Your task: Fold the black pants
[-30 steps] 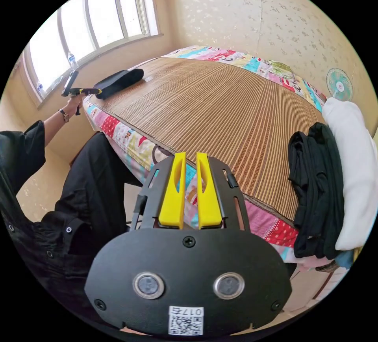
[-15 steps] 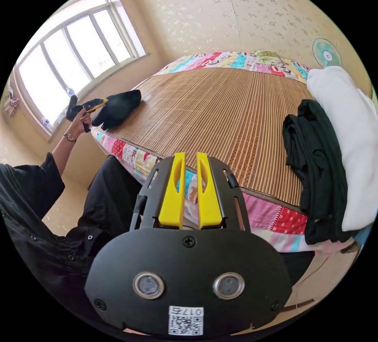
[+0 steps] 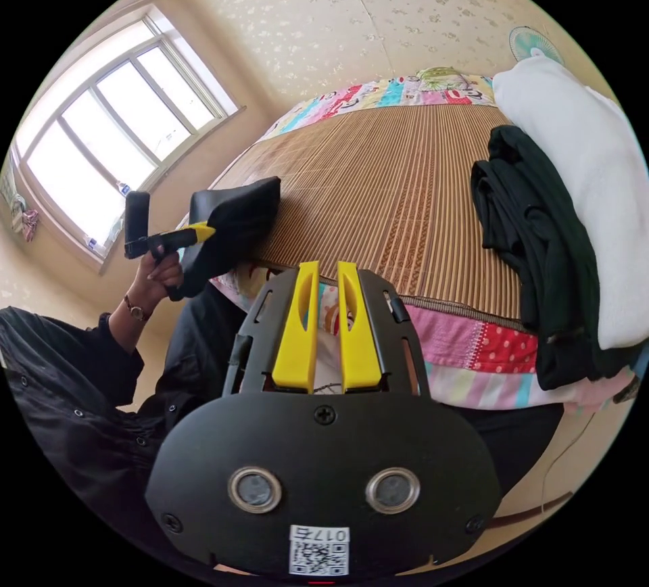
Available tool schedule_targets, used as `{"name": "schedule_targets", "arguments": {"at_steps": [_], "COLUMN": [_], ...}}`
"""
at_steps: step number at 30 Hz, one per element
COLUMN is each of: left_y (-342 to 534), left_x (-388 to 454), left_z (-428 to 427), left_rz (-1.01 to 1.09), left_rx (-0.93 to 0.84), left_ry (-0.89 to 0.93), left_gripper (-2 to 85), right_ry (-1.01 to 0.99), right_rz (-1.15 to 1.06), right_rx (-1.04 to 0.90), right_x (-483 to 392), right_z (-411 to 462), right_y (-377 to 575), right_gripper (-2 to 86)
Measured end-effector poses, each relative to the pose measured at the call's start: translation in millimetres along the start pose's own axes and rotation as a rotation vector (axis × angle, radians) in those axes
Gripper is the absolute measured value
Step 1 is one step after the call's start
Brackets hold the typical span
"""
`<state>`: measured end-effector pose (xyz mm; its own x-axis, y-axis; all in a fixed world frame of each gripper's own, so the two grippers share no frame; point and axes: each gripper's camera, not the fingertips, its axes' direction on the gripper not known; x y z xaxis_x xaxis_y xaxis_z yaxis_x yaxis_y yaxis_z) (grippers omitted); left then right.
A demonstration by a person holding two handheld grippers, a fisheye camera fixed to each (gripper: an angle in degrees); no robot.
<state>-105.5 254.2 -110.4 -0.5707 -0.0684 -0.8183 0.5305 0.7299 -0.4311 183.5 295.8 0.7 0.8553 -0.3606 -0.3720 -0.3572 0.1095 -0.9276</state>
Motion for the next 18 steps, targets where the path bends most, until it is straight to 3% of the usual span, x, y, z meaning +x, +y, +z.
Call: {"name": "schedule_targets", "arguments": {"at_steps": [5, 9, 12, 14, 18], "left_y": [47, 75, 84, 87, 90], "left_x": [17, 8, 1, -11, -53], "left_z": [54, 23, -25, -67, -119], "left_rz": [-0.052, -0.121, -0.183, -0.252, -0.432], "left_rx": [-0.101, 0.09, 0.241, 0.344, 0.45], "left_ry": [0.001, 0.015, -0.134, -0.346, -0.572], "left_gripper": [1.9, 2.5, 6.9, 9.2, 12.6], "right_ry": [-0.025, -0.048, -0.049, -0.062, -0.088], "right_rz": [0.058, 0.066, 0.064, 0.064, 0.064], "right_rx": [-0.033, -0.045, -0.056, -0.06, -0.071], "right_x": [28, 40, 47, 53, 59], "right_z": [5, 6, 6, 7, 9], "right_y": [6, 5, 2, -1, -5], "right_gripper": [2.4, 2.6, 3.1, 3.4, 4.1]}}
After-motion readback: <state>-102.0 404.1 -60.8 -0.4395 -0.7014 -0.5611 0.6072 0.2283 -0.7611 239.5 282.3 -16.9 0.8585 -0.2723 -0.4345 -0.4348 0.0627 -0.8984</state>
